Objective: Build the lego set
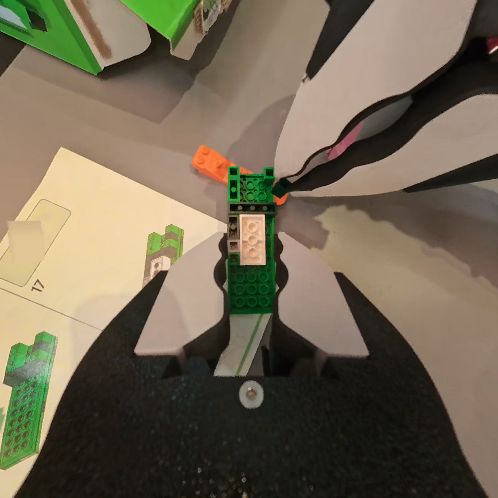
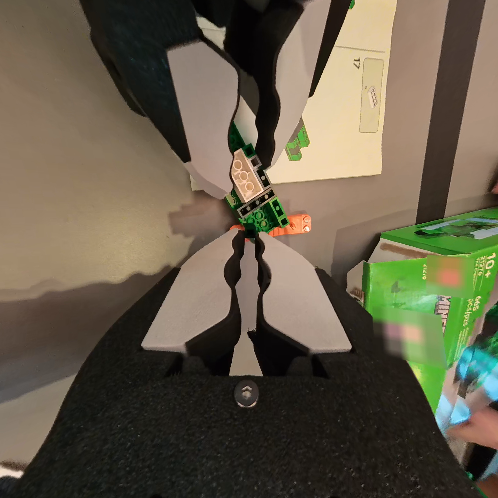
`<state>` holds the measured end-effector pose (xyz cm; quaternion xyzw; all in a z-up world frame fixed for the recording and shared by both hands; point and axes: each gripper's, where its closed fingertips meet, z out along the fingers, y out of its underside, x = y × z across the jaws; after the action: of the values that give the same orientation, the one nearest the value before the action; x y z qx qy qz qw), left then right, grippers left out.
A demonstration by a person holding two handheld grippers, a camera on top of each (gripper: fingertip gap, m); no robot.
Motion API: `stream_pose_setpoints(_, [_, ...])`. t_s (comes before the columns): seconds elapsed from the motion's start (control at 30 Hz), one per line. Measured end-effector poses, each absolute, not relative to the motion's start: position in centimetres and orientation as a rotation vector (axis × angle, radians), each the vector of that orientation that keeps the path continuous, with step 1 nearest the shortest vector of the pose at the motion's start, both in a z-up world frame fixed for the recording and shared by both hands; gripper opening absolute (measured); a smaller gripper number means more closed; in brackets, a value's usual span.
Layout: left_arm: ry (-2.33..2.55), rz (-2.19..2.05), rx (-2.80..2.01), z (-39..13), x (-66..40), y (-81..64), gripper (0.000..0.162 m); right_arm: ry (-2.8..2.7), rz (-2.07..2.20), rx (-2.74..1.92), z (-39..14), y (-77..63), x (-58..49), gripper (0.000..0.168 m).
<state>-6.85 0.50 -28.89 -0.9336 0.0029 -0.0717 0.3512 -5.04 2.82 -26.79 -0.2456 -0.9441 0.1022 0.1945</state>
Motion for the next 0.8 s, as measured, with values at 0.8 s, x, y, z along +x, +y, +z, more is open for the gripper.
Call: stream_pose_setpoints(0.8, [-0.012,-0.108,-2.321,-24.6,-8.3,-0.7,0.032,-2.503,0.357,-0.756,-23.1,3.5,-4.6,0.007])
